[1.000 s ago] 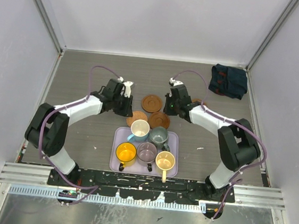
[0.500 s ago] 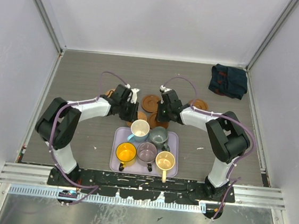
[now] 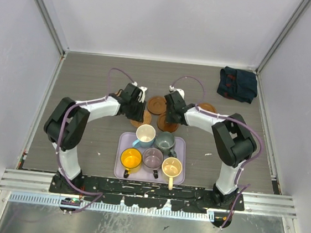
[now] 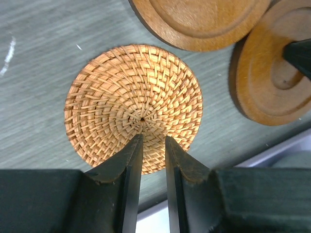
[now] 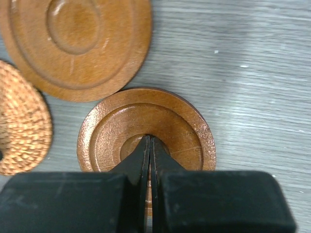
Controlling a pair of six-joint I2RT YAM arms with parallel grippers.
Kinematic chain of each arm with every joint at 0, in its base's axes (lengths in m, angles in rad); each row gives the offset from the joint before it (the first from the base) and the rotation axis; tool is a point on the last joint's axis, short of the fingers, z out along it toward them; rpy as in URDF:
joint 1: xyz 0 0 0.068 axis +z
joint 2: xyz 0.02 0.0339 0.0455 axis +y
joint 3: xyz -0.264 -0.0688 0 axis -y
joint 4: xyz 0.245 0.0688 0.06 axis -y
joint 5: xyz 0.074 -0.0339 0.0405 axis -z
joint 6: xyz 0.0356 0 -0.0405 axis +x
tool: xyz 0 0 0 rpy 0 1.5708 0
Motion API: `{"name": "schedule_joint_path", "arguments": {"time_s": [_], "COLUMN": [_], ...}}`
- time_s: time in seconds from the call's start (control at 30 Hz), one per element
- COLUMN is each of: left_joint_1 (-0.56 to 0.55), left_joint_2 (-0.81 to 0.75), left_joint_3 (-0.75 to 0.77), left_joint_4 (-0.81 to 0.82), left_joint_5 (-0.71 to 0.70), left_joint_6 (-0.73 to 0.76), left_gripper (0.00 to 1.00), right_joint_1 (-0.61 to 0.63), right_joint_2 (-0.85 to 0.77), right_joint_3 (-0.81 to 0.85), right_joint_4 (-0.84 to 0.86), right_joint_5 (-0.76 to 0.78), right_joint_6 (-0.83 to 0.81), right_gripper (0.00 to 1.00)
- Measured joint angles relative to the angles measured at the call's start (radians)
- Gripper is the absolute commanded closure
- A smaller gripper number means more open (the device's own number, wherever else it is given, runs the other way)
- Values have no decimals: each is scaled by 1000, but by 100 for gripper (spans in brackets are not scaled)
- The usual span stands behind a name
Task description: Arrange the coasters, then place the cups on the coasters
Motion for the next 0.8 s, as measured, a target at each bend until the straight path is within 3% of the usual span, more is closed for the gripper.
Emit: {"name": "schedule_joint_path", "arguments": {"time_s": [0.33, 0.8], "left_joint_1": [2, 74], "left_joint_2": [73, 179], "left_joint_3": [113, 259], "left_joint_4": [-53, -65], "left_joint_5": [-106, -130], "left_joint_6": [58, 100], "left_gripper": [74, 73], "right_joint_1": [-5, -142], "right_joint_2": [33, 148], "right_joint_3": [61, 214], "right_joint_4": [-99, -117], "right_joint_5": [198, 223], "right_joint_6": [14, -13], "right_gripper": [100, 100]}}
